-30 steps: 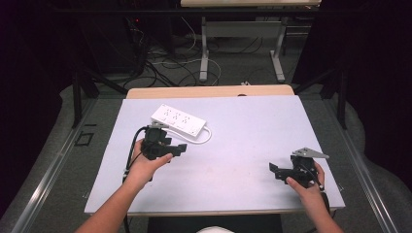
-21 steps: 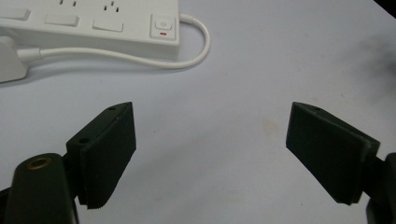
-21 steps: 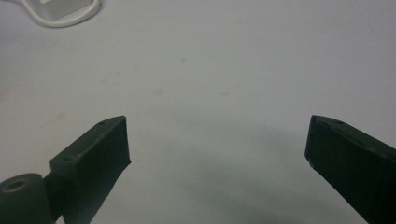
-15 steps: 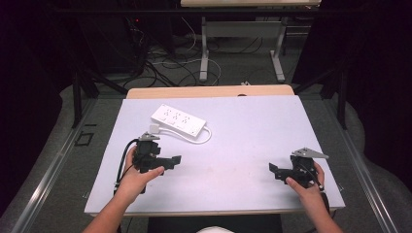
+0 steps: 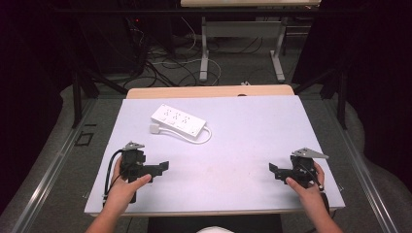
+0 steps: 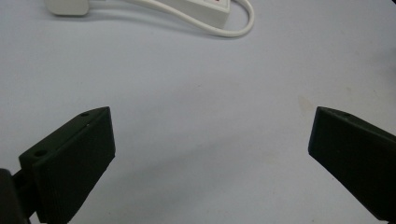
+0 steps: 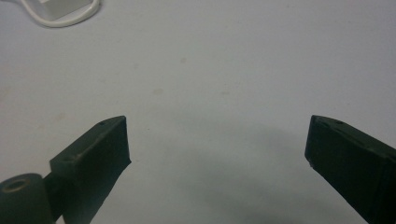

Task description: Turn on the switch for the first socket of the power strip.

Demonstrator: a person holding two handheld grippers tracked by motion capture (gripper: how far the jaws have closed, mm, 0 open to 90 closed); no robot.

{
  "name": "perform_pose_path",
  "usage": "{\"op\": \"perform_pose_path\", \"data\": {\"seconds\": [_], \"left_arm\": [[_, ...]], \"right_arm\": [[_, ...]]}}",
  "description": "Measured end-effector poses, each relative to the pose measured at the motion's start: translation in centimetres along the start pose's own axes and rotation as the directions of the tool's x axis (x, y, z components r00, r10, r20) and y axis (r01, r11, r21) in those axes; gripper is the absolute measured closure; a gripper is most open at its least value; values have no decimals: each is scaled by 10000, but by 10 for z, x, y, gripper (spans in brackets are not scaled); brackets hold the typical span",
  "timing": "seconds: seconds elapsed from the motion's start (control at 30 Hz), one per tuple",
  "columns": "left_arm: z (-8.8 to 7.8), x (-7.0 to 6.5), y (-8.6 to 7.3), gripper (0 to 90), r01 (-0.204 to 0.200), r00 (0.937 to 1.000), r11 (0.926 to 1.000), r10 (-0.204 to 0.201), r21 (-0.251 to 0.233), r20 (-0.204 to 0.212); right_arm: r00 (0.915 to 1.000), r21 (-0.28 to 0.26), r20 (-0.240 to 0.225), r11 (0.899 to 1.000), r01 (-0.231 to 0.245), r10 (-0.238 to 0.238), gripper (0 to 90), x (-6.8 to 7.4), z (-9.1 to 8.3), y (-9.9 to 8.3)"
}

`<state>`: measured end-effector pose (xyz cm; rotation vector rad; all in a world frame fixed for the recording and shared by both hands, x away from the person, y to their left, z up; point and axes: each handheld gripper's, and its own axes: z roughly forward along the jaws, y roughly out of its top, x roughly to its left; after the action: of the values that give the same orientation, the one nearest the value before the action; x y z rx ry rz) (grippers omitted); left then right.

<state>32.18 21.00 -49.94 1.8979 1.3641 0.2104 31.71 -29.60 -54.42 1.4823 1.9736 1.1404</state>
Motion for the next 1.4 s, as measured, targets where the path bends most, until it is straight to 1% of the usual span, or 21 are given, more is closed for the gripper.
{"op": "perform_pose_path", "data": {"seconds": [0.1,0.2,0.3,0.33,0.37,0.43,0.5,0.53,0.57,0.67,0.7,0.73,0.8,0.83,0.87,1.03,1.17,1.27,1.3,1.4], "left_arm": [[-1,5,-8,6,210,9998,9998,-210,-42,20],[-2,10,-15,5,266,9996,9996,-266,-5,-43],[-2,13,-21,5,226,9996,9997,-228,-72,-184],[-2,14,-23,6,199,9996,9998,-199,-13,-206],[-1,15,-25,6,173,9995,9998,-175,-93,-255],[-1,17,-27,6,113,9996,9999,-112,40,-266],[1,18,-30,6,35,9990,10000,-37,-66,-444],[2,19,-31,6,57,9991,9999,-61,-91,-424],[1,20,-32,6,4,9991,10000,-6,-49,-416],[3,22,-35,6,50,9985,9999,-59,-164,-548],[2,24,-35,7,-9,9985,9999,2,-125,-541],[2,25,-36,7,-35,9980,9998,21,-213,-633],[2,26,-37,7,22,9976,9996,-40,-269,-693],[2,27,-37,7,63,9971,9992,-92,-388,-760],[2,29,-38,7,26,9968,9992,-58,-402,-795],[3,35,-41,7,228,9952,9987,-271,-464,-938],[5,40,-43,7,257,9929,9992,-292,-321,-1157],[6,43,-44,7,117,9906,9996,-150,-250,-1363],[6,44,-44,7,180,9903,9996,-210,-231,-1373],[7,45,-45,7,202,9895,9996,-232,-221,-1425]], "right_arm": [[10000,11,9,10000,-36,36,58,0,0,0],[10000,2,9,10000,-13,13,59,0,0,0],[10000,3,9,10000,-1,1,58,0,0,0],[10000,6,12,10000,-4,4,58,0,0,0],[10000,4,14,10000,-17,17,58,0,0,0],[10000,7,14,10000,-6,6,58,0,0,0],[10000,7,1,10000,-12,12,58,0,0,0],[10000,4,-1,10000,-14,14,58,0,0,0],[10000,4,12,10000,-10,10,58,0,0,0],[10000,5,0,10000,-28,28,58,0,0,0],[10000,-17,0,10000,0,0,59,-1,0,0],[10000,-24,9,10000,-5,5,58,-1,0,0],[10000,-19,8,10000,8,-8,58,-1,0,0],[10000,-20,-10,10000,26,-26,59,-1,0,0],[10000,-21,-8,10000,13,-13,58,-1,0,0],[10000,-17,-16,10000,33,-33,58,-1,0,0],[10000,0,-14,10000,11,-11,59,-1,0,0],[10000,5,0,10000,8,-8,58,-1,0,0],[10000,-11,-16,10000,30,-30,59,-1,0,0],[10000,-8,-29,10000,38,-38,58,-1,0,0]]}}
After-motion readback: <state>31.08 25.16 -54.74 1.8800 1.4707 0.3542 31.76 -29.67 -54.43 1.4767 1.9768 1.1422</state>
